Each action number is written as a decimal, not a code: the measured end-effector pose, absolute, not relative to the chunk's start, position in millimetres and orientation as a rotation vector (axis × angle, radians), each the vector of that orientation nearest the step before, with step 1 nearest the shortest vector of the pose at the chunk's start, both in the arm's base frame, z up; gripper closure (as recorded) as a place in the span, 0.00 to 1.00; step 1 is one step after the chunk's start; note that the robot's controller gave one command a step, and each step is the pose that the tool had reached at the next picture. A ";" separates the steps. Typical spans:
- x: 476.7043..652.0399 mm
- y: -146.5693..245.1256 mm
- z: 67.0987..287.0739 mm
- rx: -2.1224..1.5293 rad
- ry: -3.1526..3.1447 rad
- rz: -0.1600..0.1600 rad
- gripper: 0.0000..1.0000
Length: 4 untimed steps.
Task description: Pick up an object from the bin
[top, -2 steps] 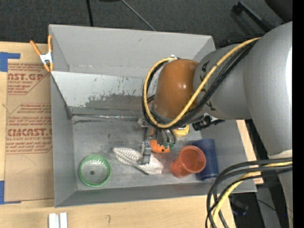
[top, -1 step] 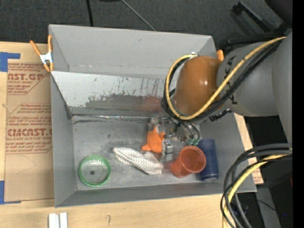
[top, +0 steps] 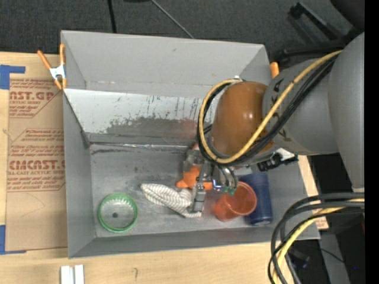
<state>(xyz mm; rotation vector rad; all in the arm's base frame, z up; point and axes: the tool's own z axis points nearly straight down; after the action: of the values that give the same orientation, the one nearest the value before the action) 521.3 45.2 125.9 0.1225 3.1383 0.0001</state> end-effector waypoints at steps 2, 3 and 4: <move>499.0 73.0 74.7 0.387 3.111 0.001 1.00; 496.2 76.2 72.0 0.391 3.109 0.002 1.00; 495.5 75.6 76.7 0.391 3.114 0.000 1.00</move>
Offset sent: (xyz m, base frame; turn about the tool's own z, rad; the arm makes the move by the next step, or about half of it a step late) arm -0.0273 0.0306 -0.0559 0.1714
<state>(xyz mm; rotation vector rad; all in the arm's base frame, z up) 495.5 75.6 76.7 0.3909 3.1143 0.0003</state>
